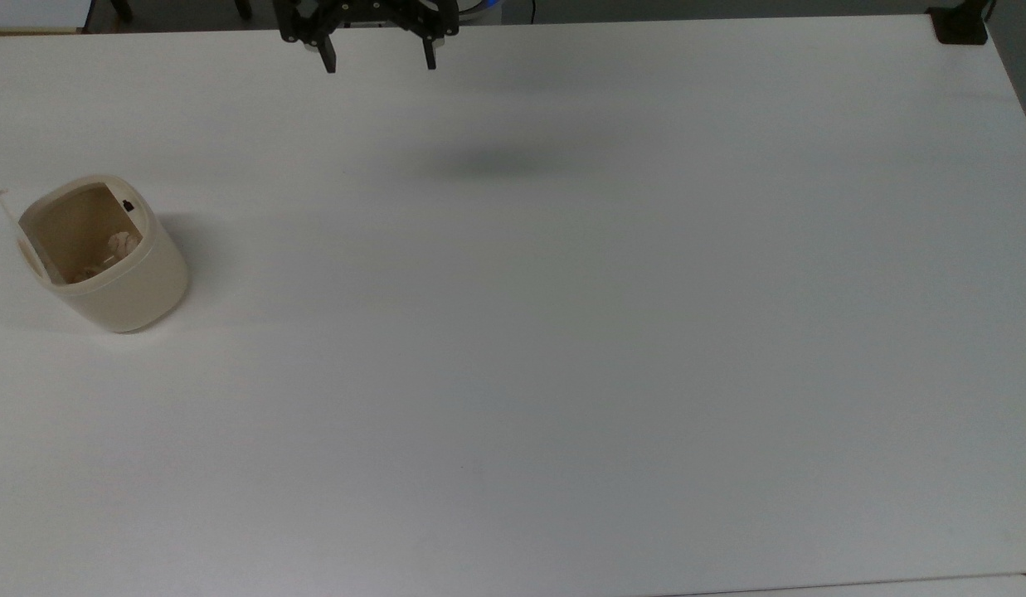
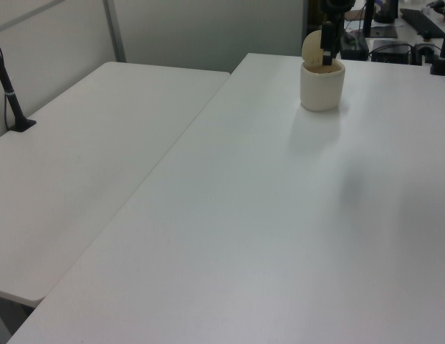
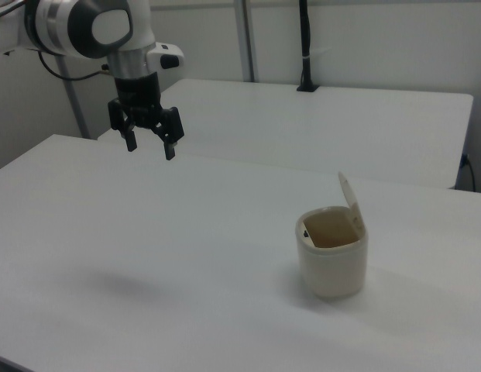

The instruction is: Open the trash bin

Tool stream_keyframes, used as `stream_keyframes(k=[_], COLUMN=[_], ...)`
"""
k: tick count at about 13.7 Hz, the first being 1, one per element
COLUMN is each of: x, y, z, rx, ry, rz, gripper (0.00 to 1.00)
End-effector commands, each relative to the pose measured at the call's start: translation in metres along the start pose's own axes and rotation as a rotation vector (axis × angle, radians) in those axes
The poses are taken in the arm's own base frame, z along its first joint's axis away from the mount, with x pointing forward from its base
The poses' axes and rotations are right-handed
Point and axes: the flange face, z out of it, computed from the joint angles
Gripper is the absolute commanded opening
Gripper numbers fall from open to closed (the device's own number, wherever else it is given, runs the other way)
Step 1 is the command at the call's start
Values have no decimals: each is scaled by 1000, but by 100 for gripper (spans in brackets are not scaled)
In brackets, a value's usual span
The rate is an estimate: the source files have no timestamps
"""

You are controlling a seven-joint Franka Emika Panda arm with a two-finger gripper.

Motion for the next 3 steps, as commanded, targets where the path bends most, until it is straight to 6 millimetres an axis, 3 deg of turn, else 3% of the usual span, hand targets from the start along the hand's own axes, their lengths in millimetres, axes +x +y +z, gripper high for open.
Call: stream_keyframes(k=[1, 3], x=[-12, -11], y=[-7, -5], z=[-12, -13], rx=[20, 18], ry=[-10, 1], rz=[-38, -9], gripper=[100, 100])
